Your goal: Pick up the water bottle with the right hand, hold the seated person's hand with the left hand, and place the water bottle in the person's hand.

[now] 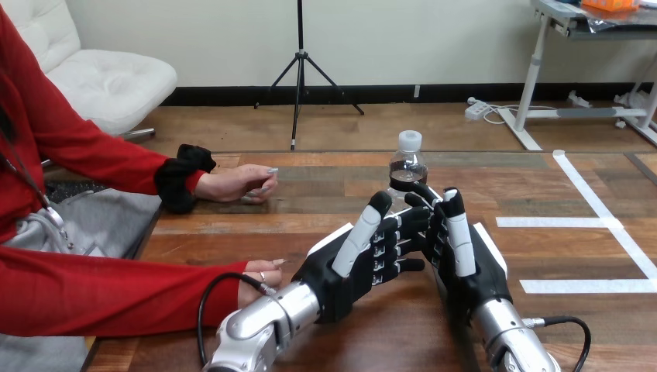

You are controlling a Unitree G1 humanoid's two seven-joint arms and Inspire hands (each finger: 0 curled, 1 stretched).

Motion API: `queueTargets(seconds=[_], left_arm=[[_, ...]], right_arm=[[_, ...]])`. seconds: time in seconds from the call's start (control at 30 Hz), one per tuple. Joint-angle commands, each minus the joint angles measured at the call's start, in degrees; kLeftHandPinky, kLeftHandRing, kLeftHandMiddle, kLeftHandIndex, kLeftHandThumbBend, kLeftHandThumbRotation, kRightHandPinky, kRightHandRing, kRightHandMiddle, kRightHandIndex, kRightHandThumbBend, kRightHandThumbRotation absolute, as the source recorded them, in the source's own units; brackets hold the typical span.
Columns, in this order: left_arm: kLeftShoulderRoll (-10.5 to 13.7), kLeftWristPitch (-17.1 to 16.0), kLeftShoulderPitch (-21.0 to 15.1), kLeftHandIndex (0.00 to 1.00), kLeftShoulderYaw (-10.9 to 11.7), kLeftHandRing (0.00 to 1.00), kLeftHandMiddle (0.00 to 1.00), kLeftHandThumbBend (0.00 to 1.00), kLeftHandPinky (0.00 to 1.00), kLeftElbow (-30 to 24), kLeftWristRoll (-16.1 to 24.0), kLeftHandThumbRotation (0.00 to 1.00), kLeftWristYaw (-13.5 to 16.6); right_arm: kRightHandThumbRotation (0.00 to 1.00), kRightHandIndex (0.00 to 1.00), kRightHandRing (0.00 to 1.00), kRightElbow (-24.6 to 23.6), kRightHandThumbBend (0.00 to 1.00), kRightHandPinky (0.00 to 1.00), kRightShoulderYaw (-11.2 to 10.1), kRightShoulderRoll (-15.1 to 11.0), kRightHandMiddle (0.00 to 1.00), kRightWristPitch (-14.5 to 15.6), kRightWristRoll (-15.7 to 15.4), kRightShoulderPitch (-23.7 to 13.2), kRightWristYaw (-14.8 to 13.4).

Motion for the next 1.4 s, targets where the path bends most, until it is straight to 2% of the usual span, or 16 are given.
queueTargets(seconds=[0.0,0.2,0.4,0.6,0.77,1.37], left_arm=[[1.2,-3.2,-0.3,0.92,0.6,0.93,0.95,1.0,0.88,-4.4,-1.7,1.0,-0.9],[1.7,-4.5,0.7,0.93,0.7,0.93,0.96,1.0,0.89,-5.0,-2.6,1.0,-0.7],[1.7,-4.8,1.0,0.94,1.7,0.94,0.97,1.0,0.88,-5.0,-3.7,1.0,0.9],[2.5,-4.7,0.6,0.96,1.9,0.96,0.98,1.0,0.9,-4.7,-4.6,0.99,1.6],[3.0,-5.2,0.4,0.96,1.9,0.96,0.99,1.0,0.91,-4.6,-4.3,1.0,3.6],[3.3,-4.9,-1.5,1.0,3.7,1.0,1.0,1.0,0.95,-4.1,-5.7,1.0,5.5]], right_arm=[[1.0,0.93,0.91,-4.1,1.0,0.88,0.7,-0.7,0.93,-2.5,0.1,-0.4,-0.8],[1.0,0.94,0.92,-4.8,1.0,0.88,0.8,-1.5,0.93,-2.5,0.2,0.2,-1.3],[1.0,0.94,0.92,-5.1,1.0,0.89,0.8,-2.1,0.94,-3.3,0.3,0.6,-2.1],[1.0,0.95,0.92,-5.2,1.0,0.89,0.7,-2.8,0.94,-3.5,0.3,0.7,-3.1],[1.0,0.95,0.93,-5.2,1.0,0.88,0.6,-3.6,0.94,-3.5,0.2,0.6,-3.9],[1.0,0.92,0.89,-4.2,1.0,0.83,0.5,-5.8,0.92,-4.1,0.4,-0.7,-5.6]])
